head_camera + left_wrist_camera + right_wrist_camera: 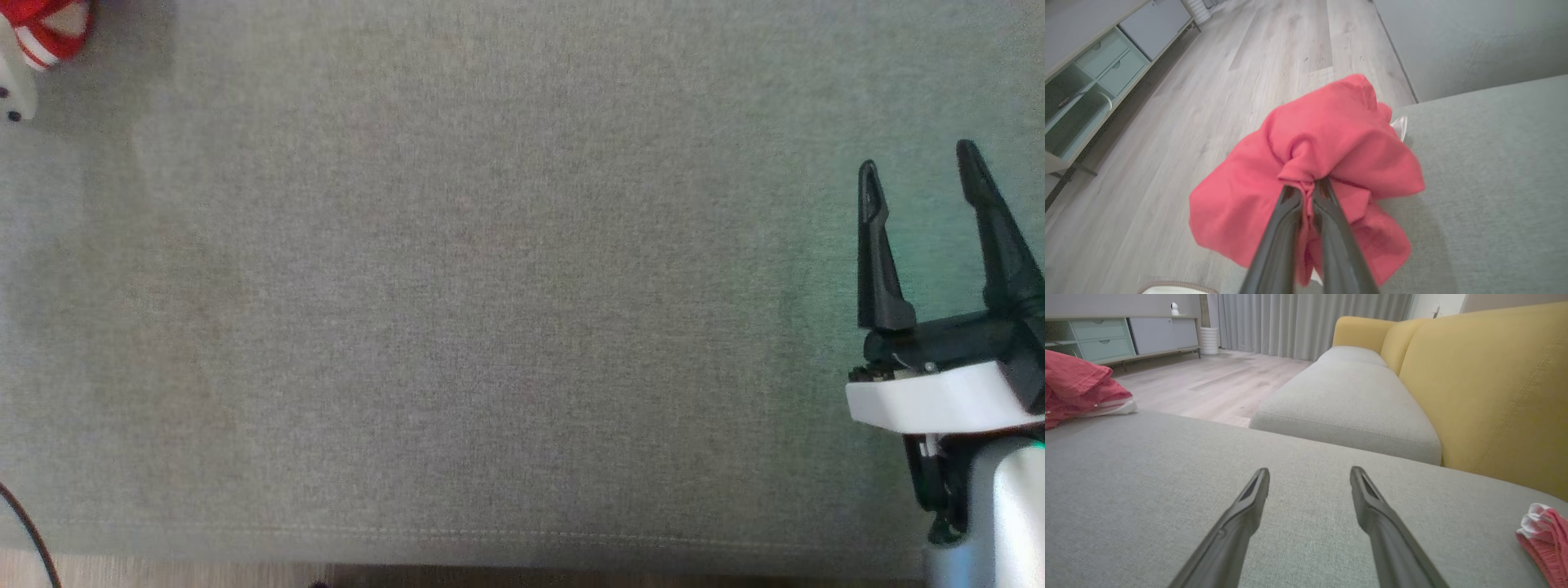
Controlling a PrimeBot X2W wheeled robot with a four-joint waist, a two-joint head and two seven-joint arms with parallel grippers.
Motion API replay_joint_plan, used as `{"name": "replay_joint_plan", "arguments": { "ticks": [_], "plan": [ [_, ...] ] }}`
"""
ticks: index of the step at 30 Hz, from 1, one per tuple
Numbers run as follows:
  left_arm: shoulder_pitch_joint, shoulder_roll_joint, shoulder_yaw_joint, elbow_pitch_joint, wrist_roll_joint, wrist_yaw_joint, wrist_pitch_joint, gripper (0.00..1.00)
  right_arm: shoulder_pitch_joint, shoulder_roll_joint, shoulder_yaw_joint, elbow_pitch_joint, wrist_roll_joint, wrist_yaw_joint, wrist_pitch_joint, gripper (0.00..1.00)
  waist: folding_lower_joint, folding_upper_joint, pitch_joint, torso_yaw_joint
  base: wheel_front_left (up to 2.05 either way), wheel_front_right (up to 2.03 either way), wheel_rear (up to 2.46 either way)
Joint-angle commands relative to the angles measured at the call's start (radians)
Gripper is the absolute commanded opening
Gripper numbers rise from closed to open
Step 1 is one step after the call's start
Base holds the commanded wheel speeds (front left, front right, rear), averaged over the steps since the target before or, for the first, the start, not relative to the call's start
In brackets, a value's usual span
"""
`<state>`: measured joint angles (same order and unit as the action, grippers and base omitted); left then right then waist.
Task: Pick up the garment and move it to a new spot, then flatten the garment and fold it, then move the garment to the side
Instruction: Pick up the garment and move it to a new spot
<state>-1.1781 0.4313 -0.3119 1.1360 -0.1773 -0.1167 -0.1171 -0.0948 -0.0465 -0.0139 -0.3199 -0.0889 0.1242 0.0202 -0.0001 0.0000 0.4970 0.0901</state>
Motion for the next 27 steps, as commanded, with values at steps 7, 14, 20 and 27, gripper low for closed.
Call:
{"name": "replay_joint_plan", "arguments": {
  "ticks": [7, 14, 20, 27],
  "plan": [
    [-0.063, 0.047, -0.024, -0.082, -0.015, -0.012, -0.032, 0.0, -0.009, -0.004, 0.017, 0.064, 0.065, 0.007, -0.052, 1.0, 0.0001, 0.0, -0.171, -0.025, 0.0, 0.0, 0.0],
    [-0.023, -0.001, -0.159, -0.247, -0.148, -0.014, -0.012, 0.0, 0.011, -0.004, 0.008, 0.16, 0.124, 0.007, -0.1, 1.0, 0.0001, 0.0, -0.297, -0.067, 0.0, 0.0, 0.0],
    [0.049, -0.006, -0.271, -0.477, -0.335, -0.014, 0.036, 0.0, 0.035, -0.004, 0.008, 0.233, 0.165, 0.007, -0.139, 1.0, 0.0001, 0.0, -0.405, -0.127, 0.0, 0.0, 0.0],
    [0.18, -0.047, -0.333, -0.703, -0.462, -0.014, 0.081, 0.0, 0.066, -0.004, 0.009, 0.288, 0.2, 0.007, -0.169, 1.0, 0.0001, 0.0, -0.461, -0.199, 0.0, 0.0, 0.0]
  ]
}}
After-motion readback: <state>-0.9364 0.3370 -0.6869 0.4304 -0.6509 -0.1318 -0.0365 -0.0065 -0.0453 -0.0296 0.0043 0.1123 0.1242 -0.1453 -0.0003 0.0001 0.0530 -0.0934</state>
